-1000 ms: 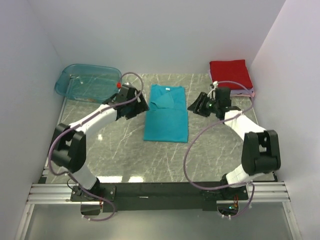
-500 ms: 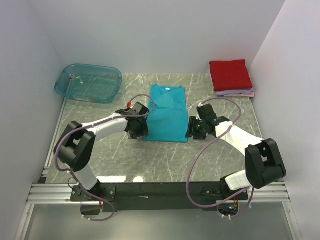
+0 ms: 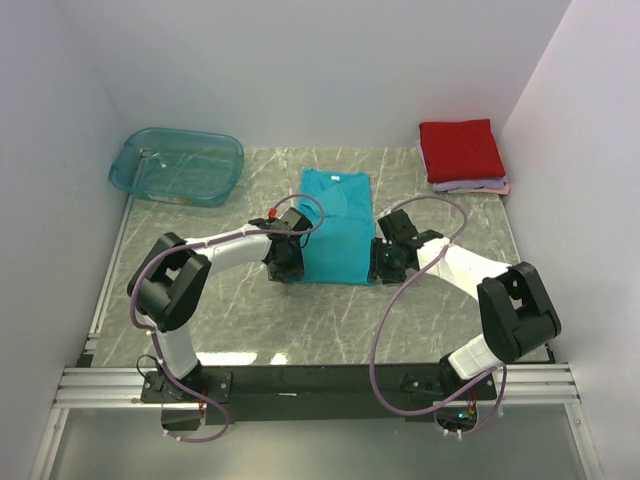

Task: Fold and stack the t-shirts

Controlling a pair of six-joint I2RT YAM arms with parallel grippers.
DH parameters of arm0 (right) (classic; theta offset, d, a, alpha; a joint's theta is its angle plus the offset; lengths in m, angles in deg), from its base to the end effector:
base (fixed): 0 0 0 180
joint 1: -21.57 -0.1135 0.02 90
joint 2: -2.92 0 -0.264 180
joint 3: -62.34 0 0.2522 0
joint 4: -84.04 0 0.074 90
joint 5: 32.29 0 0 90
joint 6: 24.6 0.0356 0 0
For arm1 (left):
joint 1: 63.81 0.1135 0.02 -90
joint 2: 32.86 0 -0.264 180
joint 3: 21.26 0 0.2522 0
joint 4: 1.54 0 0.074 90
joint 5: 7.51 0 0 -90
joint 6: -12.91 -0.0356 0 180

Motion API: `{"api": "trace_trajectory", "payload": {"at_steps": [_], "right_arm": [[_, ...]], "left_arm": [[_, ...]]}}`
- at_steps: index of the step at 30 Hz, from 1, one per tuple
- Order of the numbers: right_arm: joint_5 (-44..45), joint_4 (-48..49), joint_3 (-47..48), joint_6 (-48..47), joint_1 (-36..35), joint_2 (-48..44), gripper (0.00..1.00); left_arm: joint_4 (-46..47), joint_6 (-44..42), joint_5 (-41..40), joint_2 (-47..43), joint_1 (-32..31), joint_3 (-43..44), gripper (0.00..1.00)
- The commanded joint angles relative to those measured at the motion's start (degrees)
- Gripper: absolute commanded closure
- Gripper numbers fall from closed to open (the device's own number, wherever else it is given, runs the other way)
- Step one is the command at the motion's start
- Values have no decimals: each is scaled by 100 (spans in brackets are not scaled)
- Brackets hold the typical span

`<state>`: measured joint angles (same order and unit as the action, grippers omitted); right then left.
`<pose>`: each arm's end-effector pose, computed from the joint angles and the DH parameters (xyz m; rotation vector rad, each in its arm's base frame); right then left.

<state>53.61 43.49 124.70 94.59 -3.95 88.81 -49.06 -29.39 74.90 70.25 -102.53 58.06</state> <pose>0.2517 0.1230 0.1776 0.0654 2.7468 0.3779 0.2726 -0.2126 0.1654 -0.2504 2.7975 -0.1807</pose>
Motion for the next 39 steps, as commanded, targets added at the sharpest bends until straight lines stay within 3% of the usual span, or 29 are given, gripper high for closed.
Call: {"api": "trace_trajectory", "payload": {"at_steps": [1,12,20,27,31,35,39], "right_arm": [[304,-99,255,131,-76,156,48],[401,-248,475,210,-304,622,49],[665,-599,721,245,-436,1088,50],[524,-749,634,166,-436,1282,66],[568,-846,554,105,-436,1097,100],[427,-1240,370,-1,-471,641,100],[-29,-1952,10,-63,-735,-411,100]], "left_arm": [[-184,46,-14,165,-83,106,52],[-210,46,65,148,-92,27,72],[-236,55,100,139,-92,18,80],[-272,37,92,122,-83,-8,90],[-394,20,109,43,-83,-26,99],[-737,55,144,-343,-118,-297,99],[-1490,160,197,-1482,-486,-833,99]]}}
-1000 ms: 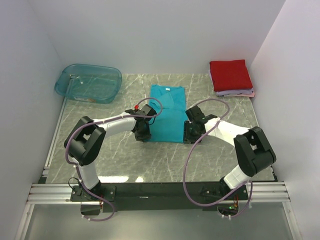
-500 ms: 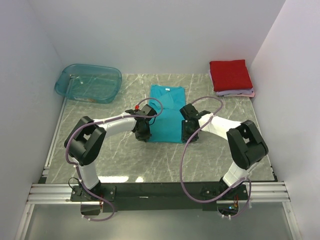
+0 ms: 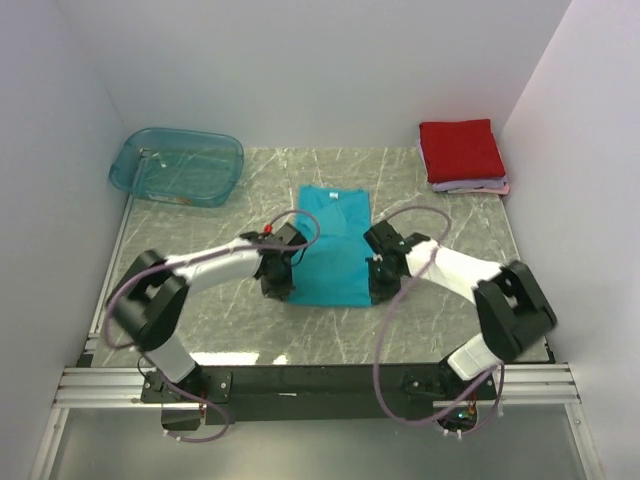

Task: Fold and stack the t-shirts

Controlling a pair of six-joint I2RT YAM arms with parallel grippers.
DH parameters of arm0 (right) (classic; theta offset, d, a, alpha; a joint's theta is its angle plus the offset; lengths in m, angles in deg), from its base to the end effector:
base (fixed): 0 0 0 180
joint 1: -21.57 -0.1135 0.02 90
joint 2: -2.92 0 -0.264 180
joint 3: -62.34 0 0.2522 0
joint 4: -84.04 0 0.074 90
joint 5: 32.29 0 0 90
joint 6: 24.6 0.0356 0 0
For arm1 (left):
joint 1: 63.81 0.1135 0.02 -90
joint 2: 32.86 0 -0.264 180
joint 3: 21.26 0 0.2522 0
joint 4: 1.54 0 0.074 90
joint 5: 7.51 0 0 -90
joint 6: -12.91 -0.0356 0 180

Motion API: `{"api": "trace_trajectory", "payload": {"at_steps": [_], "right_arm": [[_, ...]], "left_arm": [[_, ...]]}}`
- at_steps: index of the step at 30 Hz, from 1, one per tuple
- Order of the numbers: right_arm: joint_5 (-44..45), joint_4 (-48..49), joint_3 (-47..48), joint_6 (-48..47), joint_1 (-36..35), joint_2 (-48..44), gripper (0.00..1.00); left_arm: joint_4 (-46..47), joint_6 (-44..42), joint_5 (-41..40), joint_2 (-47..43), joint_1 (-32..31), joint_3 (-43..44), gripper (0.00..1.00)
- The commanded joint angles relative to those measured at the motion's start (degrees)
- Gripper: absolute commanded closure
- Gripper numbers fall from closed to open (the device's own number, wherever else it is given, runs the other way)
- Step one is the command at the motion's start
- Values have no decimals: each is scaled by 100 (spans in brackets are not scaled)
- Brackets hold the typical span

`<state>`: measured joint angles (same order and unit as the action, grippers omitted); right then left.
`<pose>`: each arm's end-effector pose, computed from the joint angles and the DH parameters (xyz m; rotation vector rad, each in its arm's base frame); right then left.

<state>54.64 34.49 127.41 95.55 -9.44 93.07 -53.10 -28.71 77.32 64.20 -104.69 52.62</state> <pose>0.2374 0.1449 0.1650 -0.0325 2.9256 0.2683 0.2388 -0.2025 0.1706 -0.2060 2.8764 -0.1787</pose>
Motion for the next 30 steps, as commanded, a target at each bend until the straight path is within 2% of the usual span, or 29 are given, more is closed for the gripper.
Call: {"api": "trace_trajectory", "payload": {"at_steps": [1,3,7,10,12,16,20,30], "right_arm": [[-385,-1209,-314,-133,-343,-1050,100],[-615,-1745,-393,-80,-529,-1637,100],[-906,-2773,-183,-71,-793,-2492,100],[-582,-3363,238,-185,-750,-2748,100],[-371,-3610,660,-360,-644,-2583,100],[-238,-3610,1372,-580,-477,-2213,100],[-246,-3514,2083,-756,-345,-1844,100],[-466,-3303,3095,-1196,41,-947,100]], "left_arm": [[-1246,232,-28,-1125,-402,-516,99],[-1588,478,103,-1870,-823,-772,99],[-2169,1294,902,-2875,-1588,-1247,99],[-2371,1385,1211,-3184,-1739,-934,99],[-2538,1219,834,-3071,-1643,-547,99],[-2619,691,693,-2763,-1063,279,99],[-2434,243,842,-2569,-405,632,99],[-2083,-381,1255,-2104,317,1054,99]]}}
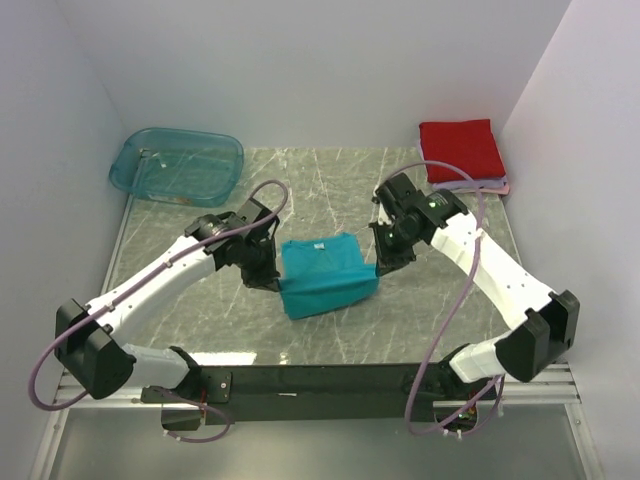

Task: Fold and stack the t-shirts

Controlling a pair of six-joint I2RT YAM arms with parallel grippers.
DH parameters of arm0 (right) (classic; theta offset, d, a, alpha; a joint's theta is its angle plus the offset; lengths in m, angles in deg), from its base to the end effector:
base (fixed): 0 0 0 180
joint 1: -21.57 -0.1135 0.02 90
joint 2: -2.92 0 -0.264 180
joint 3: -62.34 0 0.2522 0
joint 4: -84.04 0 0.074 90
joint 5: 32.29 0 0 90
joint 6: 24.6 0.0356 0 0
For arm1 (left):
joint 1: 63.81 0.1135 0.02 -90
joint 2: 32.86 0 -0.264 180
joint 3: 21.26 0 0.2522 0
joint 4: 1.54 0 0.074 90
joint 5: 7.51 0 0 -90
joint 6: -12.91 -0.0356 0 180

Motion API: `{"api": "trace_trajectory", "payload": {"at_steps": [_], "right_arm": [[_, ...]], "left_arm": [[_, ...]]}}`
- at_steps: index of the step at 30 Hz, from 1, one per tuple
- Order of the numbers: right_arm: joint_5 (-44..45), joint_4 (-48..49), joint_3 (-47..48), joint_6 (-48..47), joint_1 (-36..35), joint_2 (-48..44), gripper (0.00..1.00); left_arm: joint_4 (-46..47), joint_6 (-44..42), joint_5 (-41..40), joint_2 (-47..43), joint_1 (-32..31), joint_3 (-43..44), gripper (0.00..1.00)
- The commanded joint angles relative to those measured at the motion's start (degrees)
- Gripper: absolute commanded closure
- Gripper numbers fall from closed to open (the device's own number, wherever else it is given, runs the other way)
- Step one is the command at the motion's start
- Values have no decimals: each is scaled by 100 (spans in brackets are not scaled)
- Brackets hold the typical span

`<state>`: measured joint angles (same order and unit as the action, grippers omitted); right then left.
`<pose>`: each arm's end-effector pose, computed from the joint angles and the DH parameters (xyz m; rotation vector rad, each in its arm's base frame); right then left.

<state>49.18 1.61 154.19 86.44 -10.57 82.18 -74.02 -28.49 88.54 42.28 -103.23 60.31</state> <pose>0.2128 0.1399 0.3253 -0.3147 2.8465 0.4188 0.1887 -0.1599 0.2969 -0.1973 2.8592 -0.5312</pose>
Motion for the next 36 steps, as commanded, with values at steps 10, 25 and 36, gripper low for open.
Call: {"api": "trace_trajectory", "payload": {"at_steps": [10,25,36], "right_arm": [[-131,292,1402,-548,612,1213,100],[-113,1539,2361,-672,849,3313,100],[-166,2542,1587,-434,1149,3482,100]], "left_arm": [[519,-781,248,906,794,786,99],[1827,-887,64,2373,1568,927,99],[2514,-905,-86,3077,1648,944,97]]}}
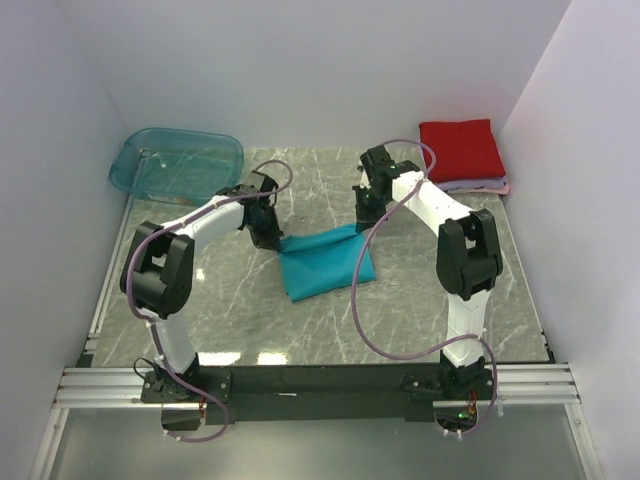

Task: Fold and stack the t-shirts

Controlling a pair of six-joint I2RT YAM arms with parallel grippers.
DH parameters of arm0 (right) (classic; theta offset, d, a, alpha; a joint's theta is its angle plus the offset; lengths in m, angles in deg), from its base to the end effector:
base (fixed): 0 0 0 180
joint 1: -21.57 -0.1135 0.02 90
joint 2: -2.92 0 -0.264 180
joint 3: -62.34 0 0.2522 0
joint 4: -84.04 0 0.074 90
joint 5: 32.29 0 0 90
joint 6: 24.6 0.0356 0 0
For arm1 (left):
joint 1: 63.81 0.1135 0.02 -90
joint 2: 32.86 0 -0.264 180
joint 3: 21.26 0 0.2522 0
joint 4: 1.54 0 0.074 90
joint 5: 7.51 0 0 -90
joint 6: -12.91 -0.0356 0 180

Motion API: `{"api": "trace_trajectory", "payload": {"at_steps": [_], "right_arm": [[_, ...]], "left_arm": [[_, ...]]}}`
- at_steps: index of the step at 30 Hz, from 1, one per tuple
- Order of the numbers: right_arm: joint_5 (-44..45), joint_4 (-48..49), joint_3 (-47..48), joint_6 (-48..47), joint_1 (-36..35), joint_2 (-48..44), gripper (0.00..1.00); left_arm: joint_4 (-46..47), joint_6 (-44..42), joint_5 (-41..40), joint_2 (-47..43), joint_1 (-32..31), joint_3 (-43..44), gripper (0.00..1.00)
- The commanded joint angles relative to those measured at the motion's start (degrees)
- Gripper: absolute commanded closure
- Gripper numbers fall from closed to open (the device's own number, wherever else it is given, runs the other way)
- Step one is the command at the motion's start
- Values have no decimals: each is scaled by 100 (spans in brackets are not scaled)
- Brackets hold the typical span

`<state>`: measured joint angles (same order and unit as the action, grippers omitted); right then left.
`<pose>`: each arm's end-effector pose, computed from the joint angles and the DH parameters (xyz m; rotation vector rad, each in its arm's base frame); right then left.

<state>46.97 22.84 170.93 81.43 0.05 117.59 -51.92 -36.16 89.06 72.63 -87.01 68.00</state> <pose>0.3911 0.1614 0.2262 -0.1866 2.7890 0.4294 0.3441 -0.1519 0.1970 -0.4017 2.7932 -0.4473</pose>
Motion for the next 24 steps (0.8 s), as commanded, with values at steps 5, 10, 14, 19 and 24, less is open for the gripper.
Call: {"api": "trace_trajectory", "payload": {"at_steps": [5,10,14,19,24], "right_arm": [[98,736,-421,207,104,-225,87],[160,1148,-903,400,113,-970,63],[-41,1894,-1650,532,113,-1841,58],[-1463,3334,-2722,577,113,-2581,57],[-2896,4382,-2987,796,104,-2178,57]], "left_arm": [[428,-146,-235,-72,26,131,75],[576,-129,-445,-581,26,-70,41],[980,-41,-569,-1511,-26,-736,11],[2034,-6,-350,-2471,-289,-1792,13],[3220,126,597,-2306,-387,-2286,26]]}}
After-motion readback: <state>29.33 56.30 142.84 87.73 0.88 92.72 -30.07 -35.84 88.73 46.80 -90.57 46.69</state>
